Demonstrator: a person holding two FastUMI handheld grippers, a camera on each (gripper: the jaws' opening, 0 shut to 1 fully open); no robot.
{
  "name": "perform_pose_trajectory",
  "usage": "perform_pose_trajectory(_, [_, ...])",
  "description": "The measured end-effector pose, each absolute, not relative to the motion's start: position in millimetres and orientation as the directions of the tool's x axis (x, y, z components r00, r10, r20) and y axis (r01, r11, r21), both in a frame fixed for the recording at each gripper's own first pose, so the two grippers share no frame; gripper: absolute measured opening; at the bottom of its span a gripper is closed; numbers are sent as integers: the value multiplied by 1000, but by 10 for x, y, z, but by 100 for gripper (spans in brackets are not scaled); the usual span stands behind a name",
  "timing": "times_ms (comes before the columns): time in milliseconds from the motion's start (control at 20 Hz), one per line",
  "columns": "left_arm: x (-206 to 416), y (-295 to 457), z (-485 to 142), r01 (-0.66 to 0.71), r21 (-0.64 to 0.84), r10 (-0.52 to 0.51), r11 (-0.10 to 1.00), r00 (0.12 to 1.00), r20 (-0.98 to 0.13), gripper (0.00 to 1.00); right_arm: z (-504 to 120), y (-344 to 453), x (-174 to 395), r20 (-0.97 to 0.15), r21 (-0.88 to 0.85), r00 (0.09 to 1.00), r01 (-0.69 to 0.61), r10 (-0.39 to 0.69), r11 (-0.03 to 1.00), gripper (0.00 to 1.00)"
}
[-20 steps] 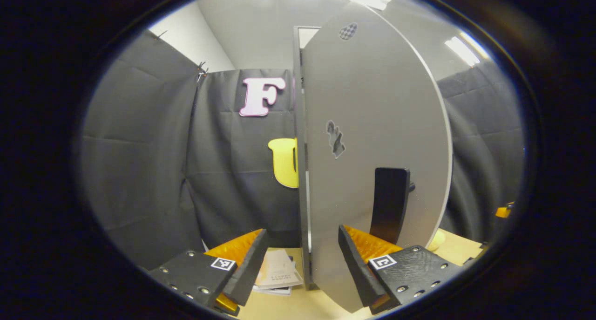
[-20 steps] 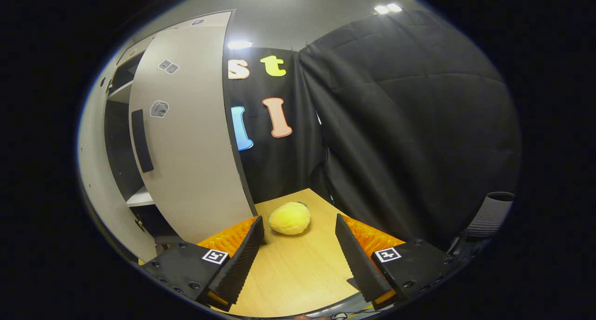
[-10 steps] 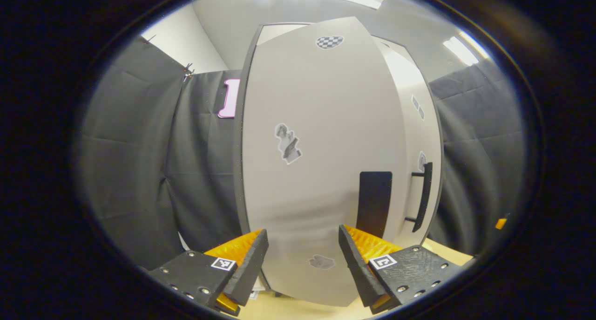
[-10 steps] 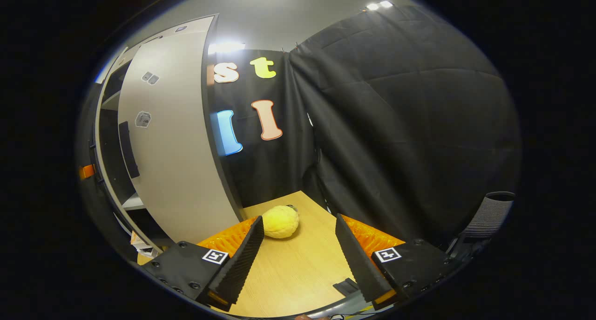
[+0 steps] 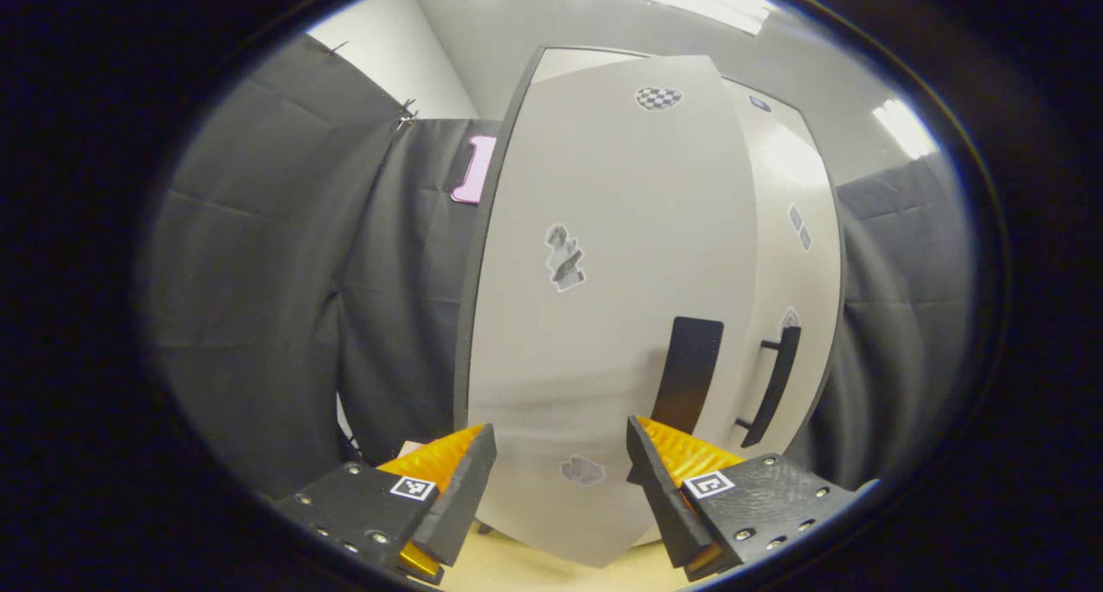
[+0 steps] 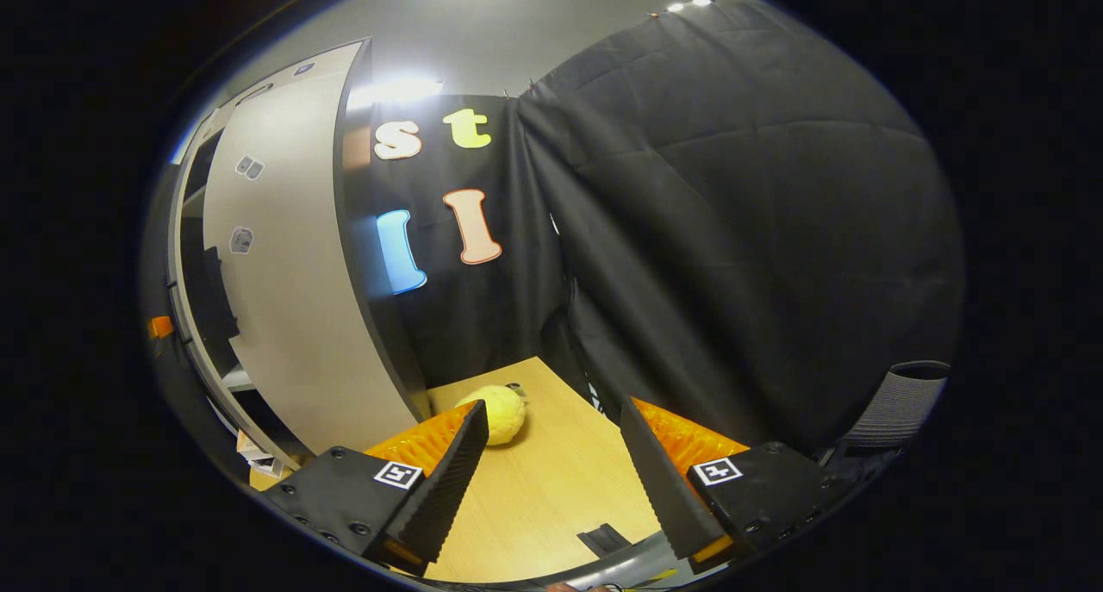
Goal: Grasp the bottle in the cabinet with the left hand and place it on the coaster, then close the right door with the right hand and the left door with the left hand.
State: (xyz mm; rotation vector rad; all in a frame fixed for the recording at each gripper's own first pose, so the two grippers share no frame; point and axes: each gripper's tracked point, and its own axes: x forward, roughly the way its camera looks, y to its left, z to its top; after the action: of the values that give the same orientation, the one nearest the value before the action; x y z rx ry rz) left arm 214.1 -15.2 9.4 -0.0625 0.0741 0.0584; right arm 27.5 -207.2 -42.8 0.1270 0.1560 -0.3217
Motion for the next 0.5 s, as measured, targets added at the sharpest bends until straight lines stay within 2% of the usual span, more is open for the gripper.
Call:
perform_pose_trajectory(150, [1872, -274, 203, -71, -3, 71, 997, 996, -51, 95, -274, -2059, 518, -144, 40, 959, 251, -243, 967, 98])
perform_pose_trajectory(300, [1611, -416, 299, -80, 72, 82, 994, 997, -15, 95, -16, -1846, 771, -97, 13, 986, 135, -133, 991, 98])
perform_pose_trajectory(450, [1379, -501, 230, -100, 116, 103, 988, 994, -23, 95, 215, -1577, 920, -50, -16, 998, 22, -23, 1000, 98])
perform_pose_trajectory(500, [1312, -516, 199, -106, 118, 110, 987, 993, -31, 95, 295, -1481, 943, -38, -16, 999, -9, 8, 1000, 93])
